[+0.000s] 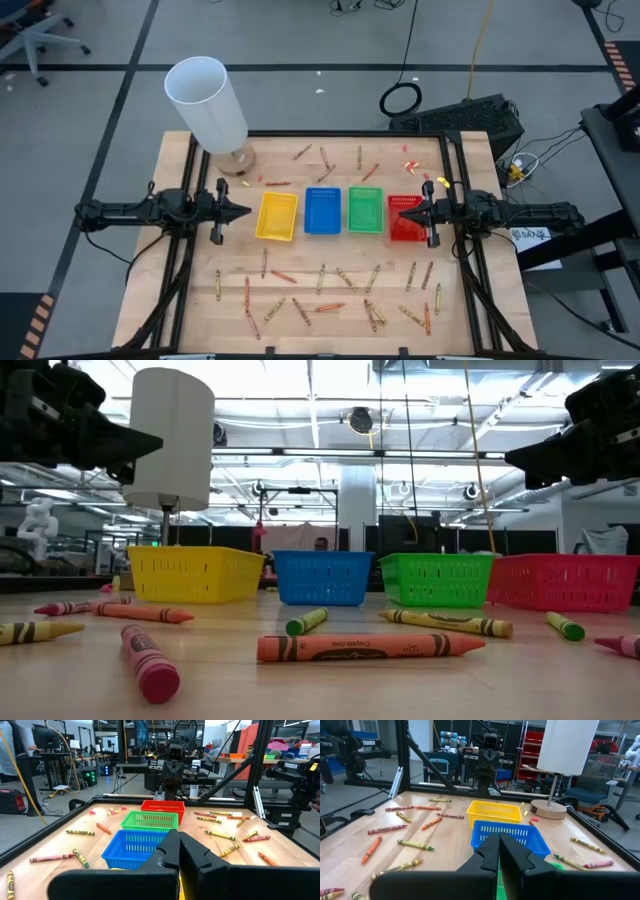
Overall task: Sort crayons
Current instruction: Put the green crayon into the yellow bin
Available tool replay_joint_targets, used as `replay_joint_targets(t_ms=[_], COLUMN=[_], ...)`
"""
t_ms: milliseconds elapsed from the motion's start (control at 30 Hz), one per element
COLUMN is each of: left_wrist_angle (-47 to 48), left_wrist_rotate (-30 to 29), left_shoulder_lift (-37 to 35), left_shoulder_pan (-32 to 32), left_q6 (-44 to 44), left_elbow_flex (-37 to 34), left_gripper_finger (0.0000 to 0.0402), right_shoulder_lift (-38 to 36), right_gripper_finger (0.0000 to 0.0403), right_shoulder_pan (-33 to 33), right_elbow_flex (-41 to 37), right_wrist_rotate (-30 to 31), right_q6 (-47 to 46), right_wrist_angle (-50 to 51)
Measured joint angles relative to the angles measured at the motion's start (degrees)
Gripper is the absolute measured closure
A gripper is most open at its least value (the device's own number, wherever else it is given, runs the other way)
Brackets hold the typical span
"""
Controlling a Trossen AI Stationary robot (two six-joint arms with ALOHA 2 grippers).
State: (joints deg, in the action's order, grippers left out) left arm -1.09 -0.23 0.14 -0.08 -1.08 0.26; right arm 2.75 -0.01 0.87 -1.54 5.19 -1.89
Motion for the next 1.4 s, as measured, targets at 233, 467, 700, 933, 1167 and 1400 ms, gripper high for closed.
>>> replay_joint_targets(t_ms=[233, 467, 700, 933, 1167, 1400], left_wrist_angle=[0.0, 0.0, -0.1, -0.1, -0.1, -0.1], left_wrist_rotate=[0.0, 0.0, 0.0, -0.1, -0.1, -0.3], left_shoulder_lift=[0.0, 0.0, 0.0, 0.0, 0.0, 0.0], left_shoulder_pan=[0.0, 0.0, 0.0, 0.0, 0.0, 0.0], left_q6=[0.0, 0.0, 0.0, 0.0, 0.0, 0.0], left_elbow_flex=[0.0, 0.0, 0.0, 0.0, 0.0, 0.0], left_gripper_finger=[0.0402, 0.0402, 0.0402, 0.0402, 0.0402, 0.0402], right_shoulder_lift=[0.0, 0.0, 0.1, 1.7, 8.5, 18.6], right_gripper_finger=[0.0403, 0.0403, 0.0403, 0.0403, 0.0403, 0.0403], right_shoulder_pan=[0.0, 0.0, 0.0, 0.0, 0.0, 0.0], right_elbow_flex=[0.0, 0.0, 3.2, 10.7, 20.2, 30.9], right_wrist_rotate=[0.0, 1.8, 7.4, 9.4, 12.3, 21.2], right_q6=[0.0, 1.4, 3.2, 4.0, -1.1, 0.2], right_wrist_angle=[0.0, -0.8, 0.1, 1.9, 7.1, 11.5])
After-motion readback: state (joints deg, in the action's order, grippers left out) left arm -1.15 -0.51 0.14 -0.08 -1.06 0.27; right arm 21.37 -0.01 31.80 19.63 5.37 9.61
